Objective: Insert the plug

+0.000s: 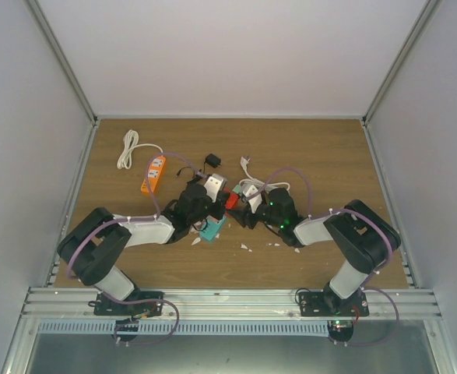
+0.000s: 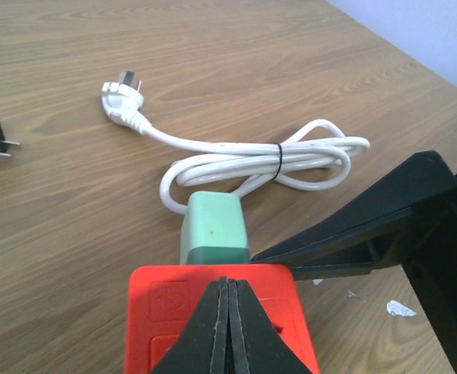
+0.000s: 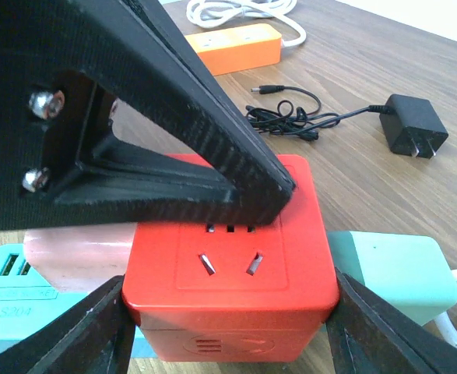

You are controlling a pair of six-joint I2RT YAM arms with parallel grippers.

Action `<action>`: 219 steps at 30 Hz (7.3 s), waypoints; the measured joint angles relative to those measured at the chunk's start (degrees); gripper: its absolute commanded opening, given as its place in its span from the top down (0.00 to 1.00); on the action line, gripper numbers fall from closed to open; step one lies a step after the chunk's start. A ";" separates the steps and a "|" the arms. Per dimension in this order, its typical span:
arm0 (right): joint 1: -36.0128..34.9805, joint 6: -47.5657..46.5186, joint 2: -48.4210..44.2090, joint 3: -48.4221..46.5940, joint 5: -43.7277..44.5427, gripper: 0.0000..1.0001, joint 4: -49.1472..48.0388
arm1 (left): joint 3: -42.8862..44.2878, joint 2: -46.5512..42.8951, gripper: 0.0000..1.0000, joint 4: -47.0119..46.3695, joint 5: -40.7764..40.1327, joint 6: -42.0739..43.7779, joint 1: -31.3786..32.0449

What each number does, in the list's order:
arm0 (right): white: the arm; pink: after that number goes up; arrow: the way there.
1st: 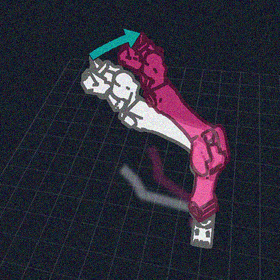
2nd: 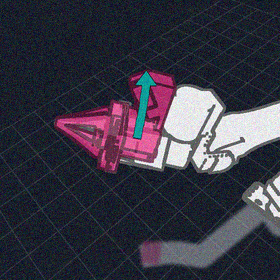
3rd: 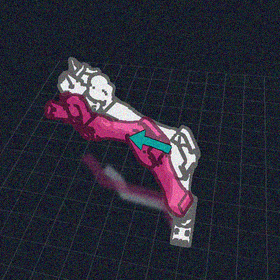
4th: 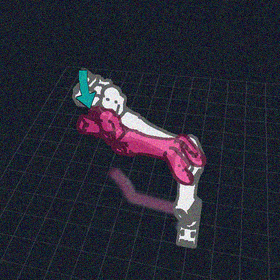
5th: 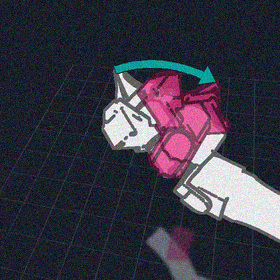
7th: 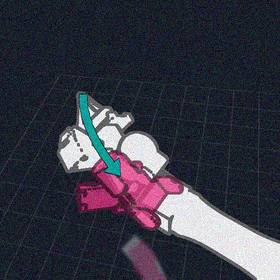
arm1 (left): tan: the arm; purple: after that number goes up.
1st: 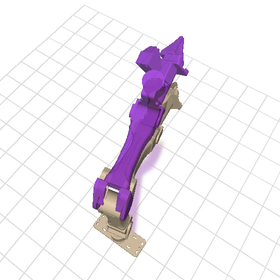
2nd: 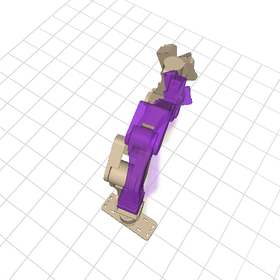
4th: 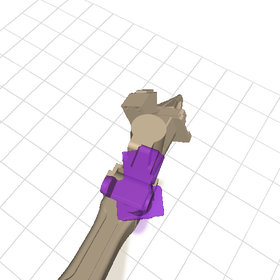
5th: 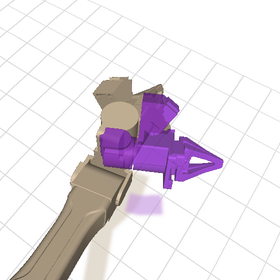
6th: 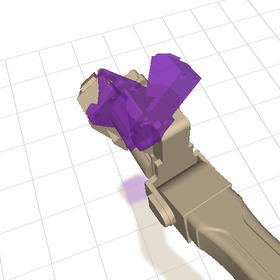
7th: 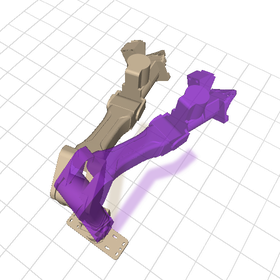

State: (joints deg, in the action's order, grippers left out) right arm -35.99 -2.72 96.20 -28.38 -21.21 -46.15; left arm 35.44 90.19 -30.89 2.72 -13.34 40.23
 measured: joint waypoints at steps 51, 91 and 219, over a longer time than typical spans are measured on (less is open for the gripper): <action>1.33 10.82 -36.13 16.92 16.28 0.01 6.73 | 2.99 -9.75 1.00 8.48 -4.20 3.45 2.05; 2.64 13.14 -36.79 17.79 16.65 0.00 8.83 | -13.73 -14.45 1.00 10.25 3.52 -10.93 -12.24; 9.99 -9.51 39.01 -84.80 -2.99 0.18 66.12 | -10.54 -45.13 0.01 55.63 -28.76 -32.70 15.13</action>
State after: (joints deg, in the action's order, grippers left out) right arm -26.00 -12.23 135.22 -113.19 -24.21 19.97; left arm 24.91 45.06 24.73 -26.04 -46.04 55.35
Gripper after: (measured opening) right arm 0.825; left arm 0.989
